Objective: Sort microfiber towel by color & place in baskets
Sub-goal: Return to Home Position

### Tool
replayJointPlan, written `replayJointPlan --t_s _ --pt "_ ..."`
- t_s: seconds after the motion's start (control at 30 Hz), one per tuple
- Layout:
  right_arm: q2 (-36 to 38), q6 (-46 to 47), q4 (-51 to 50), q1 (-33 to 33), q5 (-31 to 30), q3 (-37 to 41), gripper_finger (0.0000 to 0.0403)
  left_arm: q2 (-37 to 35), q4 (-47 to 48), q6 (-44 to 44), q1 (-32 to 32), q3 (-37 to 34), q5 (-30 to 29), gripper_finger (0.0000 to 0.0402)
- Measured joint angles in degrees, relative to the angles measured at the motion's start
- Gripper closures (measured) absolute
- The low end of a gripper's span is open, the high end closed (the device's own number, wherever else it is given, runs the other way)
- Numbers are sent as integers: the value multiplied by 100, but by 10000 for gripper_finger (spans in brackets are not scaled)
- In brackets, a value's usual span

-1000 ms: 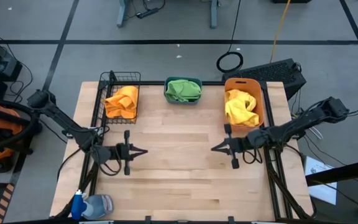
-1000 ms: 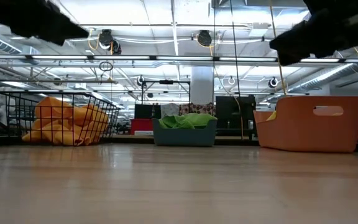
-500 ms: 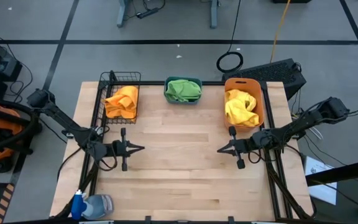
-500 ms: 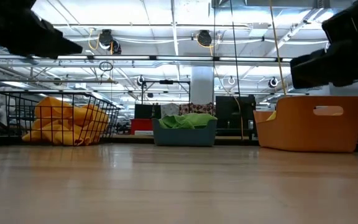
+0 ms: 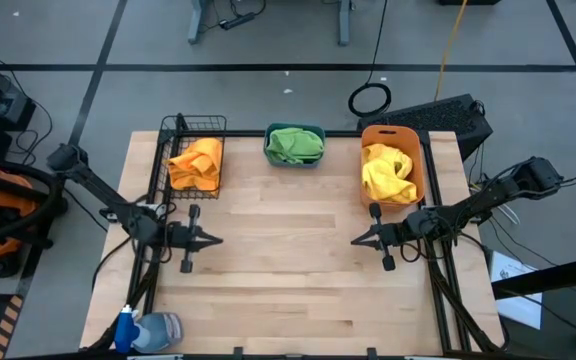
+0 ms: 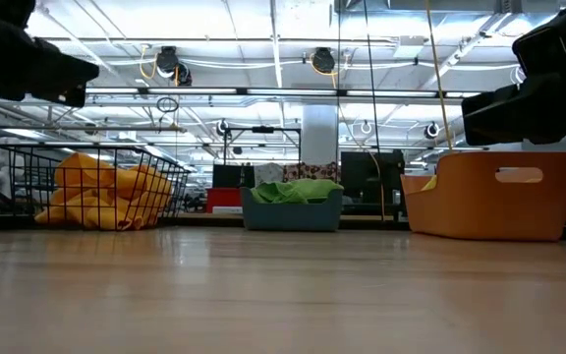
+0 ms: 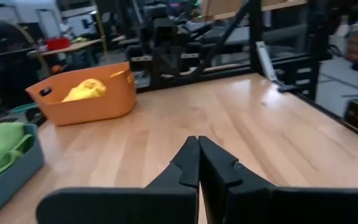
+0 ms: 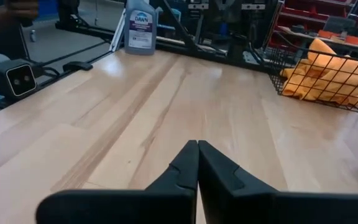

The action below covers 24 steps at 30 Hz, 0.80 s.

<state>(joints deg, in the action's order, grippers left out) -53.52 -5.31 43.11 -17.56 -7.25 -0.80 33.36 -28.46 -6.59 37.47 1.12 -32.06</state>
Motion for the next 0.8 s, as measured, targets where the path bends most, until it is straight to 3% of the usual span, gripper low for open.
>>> replayJointPlan --t_s 0.17,0.37,0.57,0.8 --pt "0 12 -1 0 2 0 403 -538 128 -496 -74 -71 447 400" --pt "0 -28 -1 0 2 0 403 -1039 49 -880 -597 -71 1862 401" --pt "44 -92 -85 0 4 0 403 -1233 226 -762 -1033 -74 2285 401" --pt "622 -142 -692 0 7 0 403 -1718 602 -590 -1062 -76 2271 401"
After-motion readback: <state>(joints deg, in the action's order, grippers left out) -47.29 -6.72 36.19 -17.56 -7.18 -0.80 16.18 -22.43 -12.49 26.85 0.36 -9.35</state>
